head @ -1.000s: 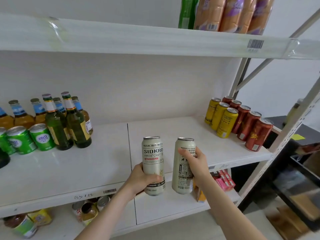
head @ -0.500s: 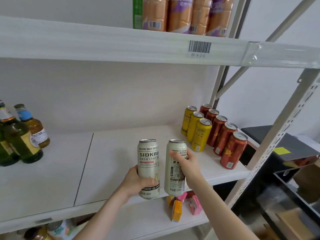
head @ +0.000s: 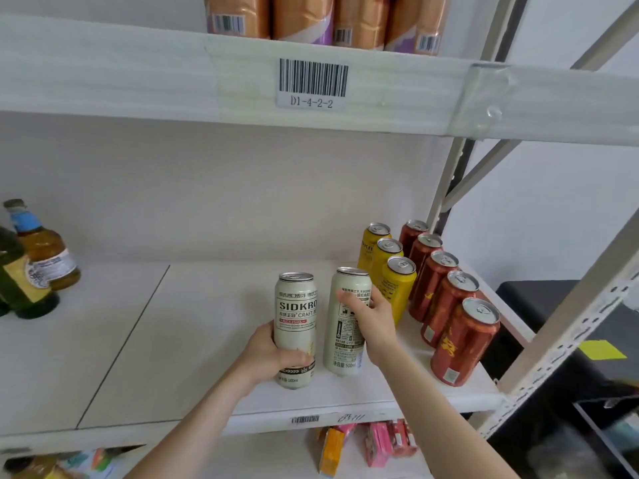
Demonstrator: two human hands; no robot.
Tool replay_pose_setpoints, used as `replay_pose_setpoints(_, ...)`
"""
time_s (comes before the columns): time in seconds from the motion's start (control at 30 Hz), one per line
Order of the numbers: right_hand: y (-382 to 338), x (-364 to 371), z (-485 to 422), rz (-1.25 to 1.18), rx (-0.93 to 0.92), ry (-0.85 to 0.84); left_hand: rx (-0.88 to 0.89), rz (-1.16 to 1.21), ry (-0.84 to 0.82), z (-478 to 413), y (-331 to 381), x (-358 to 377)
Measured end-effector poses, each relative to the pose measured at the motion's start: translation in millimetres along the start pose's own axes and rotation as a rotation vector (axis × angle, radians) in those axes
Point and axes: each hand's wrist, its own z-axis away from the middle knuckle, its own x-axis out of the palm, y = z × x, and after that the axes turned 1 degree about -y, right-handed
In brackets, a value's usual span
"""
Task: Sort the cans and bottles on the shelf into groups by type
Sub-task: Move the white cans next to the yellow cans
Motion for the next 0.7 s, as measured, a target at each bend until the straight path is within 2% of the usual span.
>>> replay_pose_setpoints(0.47,13.3,16.7,-122.6,-0.013,-0.041,0.015,0.032,-0.074,0.087,-108.2,0.1,-21.1)
replay_pose_setpoints(0.7,21.0,24.0,-161.7,0.013,-0.062,0.063,0.034,-0.074,0.184,-143.6,-7.9,-17.5)
